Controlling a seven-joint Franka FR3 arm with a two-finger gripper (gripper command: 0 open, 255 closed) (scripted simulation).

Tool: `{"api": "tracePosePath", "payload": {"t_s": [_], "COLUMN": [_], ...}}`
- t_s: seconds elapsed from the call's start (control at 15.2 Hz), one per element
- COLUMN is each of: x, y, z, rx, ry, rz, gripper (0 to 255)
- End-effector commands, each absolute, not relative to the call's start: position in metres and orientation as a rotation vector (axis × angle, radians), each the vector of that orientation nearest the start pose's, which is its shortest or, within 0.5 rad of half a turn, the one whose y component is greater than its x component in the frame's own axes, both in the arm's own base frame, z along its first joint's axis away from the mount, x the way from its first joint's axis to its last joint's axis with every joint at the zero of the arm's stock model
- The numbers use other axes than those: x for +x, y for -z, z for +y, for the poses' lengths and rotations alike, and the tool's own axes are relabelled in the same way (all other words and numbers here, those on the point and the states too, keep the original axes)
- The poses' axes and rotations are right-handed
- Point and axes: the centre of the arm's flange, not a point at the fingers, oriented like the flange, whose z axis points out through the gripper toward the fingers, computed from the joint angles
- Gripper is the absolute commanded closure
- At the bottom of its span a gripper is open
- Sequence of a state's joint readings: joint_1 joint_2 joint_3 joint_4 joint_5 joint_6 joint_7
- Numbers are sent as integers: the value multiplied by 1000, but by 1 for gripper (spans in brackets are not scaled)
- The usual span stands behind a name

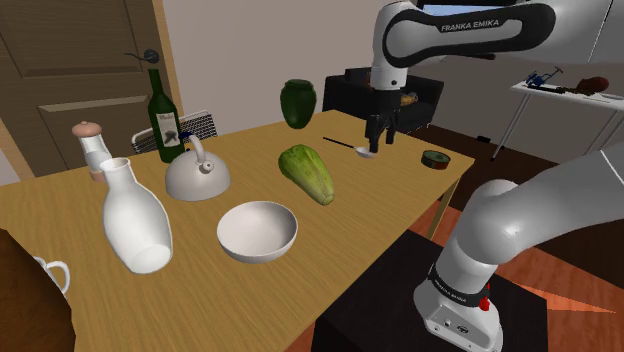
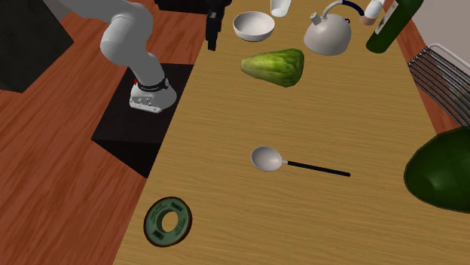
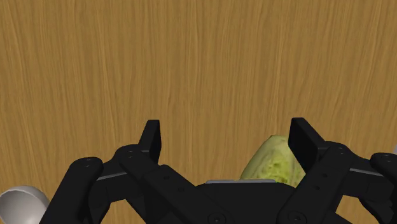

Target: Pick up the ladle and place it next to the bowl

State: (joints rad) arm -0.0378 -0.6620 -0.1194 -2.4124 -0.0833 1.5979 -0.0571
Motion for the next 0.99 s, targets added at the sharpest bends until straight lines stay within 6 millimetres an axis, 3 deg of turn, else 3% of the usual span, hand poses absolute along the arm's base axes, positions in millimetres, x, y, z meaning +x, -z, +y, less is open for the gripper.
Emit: {"api": "tracePosePath", "payload": {"t_s": [0.0, 0.92], "x": [343, 452], "y": [-515, -450], "z": [-88, -220], "rx": [-3127, -3124], "ry": [-237, -202], "rz": [97, 124], "gripper": [0, 0]}}
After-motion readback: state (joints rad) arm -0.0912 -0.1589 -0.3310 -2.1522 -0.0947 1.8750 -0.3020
